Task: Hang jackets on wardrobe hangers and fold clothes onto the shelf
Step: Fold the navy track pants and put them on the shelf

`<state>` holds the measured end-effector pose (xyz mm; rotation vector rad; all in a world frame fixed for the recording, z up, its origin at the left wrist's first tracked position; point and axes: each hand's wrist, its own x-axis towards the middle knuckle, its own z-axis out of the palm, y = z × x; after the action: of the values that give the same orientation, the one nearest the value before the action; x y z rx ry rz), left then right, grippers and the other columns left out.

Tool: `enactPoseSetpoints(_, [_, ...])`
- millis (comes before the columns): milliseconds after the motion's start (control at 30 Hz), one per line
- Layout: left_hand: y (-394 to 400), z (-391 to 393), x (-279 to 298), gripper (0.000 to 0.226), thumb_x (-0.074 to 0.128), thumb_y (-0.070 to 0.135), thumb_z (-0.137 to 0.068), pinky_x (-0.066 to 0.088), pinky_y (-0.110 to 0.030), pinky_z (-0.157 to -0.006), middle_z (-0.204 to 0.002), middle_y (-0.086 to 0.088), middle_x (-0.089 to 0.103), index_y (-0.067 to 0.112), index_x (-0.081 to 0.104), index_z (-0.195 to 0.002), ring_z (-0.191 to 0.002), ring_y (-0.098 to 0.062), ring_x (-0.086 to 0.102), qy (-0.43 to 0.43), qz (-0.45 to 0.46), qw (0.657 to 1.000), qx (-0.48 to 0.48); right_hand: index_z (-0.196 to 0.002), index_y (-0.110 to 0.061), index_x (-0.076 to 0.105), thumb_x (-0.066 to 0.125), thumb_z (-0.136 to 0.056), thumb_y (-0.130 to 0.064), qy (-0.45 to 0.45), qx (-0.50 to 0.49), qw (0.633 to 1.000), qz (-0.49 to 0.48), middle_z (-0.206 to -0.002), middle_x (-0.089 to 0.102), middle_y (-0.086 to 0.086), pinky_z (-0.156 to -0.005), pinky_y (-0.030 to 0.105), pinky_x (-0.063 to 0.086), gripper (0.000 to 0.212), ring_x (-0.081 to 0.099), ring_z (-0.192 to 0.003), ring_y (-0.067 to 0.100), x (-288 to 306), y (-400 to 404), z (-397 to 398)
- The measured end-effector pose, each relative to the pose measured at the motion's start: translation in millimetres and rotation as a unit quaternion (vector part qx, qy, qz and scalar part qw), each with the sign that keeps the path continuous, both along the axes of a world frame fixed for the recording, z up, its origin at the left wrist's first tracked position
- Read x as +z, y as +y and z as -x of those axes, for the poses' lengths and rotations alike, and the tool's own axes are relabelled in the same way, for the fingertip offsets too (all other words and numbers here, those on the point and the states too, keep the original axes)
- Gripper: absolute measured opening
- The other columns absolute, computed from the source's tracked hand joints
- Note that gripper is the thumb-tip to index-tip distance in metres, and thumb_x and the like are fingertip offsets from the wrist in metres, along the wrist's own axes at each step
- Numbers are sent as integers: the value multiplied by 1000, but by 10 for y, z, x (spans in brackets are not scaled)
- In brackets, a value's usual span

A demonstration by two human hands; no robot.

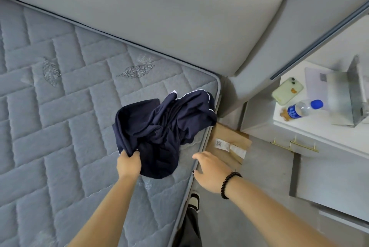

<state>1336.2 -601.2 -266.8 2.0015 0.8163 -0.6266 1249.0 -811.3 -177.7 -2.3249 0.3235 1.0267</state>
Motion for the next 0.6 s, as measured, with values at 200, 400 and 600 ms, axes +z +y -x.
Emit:
enactPoseSetpoints(200, [-511, 58, 977, 23, 57, 19, -93, 48, -42, -70, -79, -11, 58, -4, 55, -95, -74, -23, 53, -104, 140, 984, -29, -151, -26, 11, 56, -94, -29, -64, -37, 997, -19, -145, 37, 2, -56, 9, 31, 73, 49, -88, 7, 436, -152, 38])
enactPoseSetpoints(400, [-1100, 276, 1951, 8, 61, 20, -92, 53, -47, -77, -85, -14, 67, 12, 63, -92, -82, -29, 64, -170, 183, 953, -172, -148, -24, 23, 64, -85, -24, -131, -138, 980, -57, -137, 36, -5, -98, 24, 40, 75, 45, -121, 12, 791, -187, 147])
enactPoseSetpoints(600, [-1592, 638, 2588, 13, 64, 26, -90, 54, -46, -77, -86, -8, 68, 15, 63, -96, -85, -24, 65, -172, 206, 925, -270, -112, -34, 58, 60, -86, -34, -189, -315, 926, -92, -112, 59, -4, -88, 28, 50, 27, 57, -100, 9, 971, -483, 591])
